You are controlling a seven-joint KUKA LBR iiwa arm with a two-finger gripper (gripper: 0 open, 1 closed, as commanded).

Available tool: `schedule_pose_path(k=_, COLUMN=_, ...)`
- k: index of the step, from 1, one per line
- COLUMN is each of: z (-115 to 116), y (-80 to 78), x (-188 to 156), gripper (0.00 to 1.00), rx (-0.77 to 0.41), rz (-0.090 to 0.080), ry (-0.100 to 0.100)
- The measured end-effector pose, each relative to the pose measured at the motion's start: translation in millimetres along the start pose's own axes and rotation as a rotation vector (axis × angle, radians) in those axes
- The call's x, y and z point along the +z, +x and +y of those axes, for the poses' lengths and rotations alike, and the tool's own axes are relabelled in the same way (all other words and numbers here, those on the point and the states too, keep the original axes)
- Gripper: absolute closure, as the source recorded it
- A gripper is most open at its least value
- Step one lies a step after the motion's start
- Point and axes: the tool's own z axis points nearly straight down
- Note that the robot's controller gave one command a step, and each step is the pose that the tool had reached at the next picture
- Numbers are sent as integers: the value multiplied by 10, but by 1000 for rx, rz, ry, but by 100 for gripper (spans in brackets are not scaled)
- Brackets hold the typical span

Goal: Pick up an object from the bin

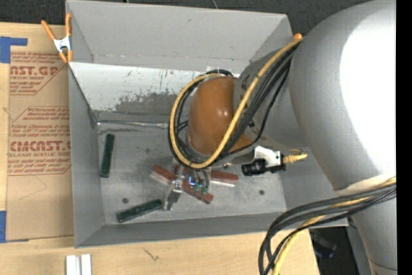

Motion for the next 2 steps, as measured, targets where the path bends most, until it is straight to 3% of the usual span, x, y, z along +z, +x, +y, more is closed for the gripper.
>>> schedule_pose_path(k=1, z=-448, y=-77, x=1, gripper=100, rx=-119, rz=-18, ry=-13)
schedule_pose_path(k=2, z=-448, y=-77, x=1, gripper=100, rx=-119, rz=-18, ry=-13)
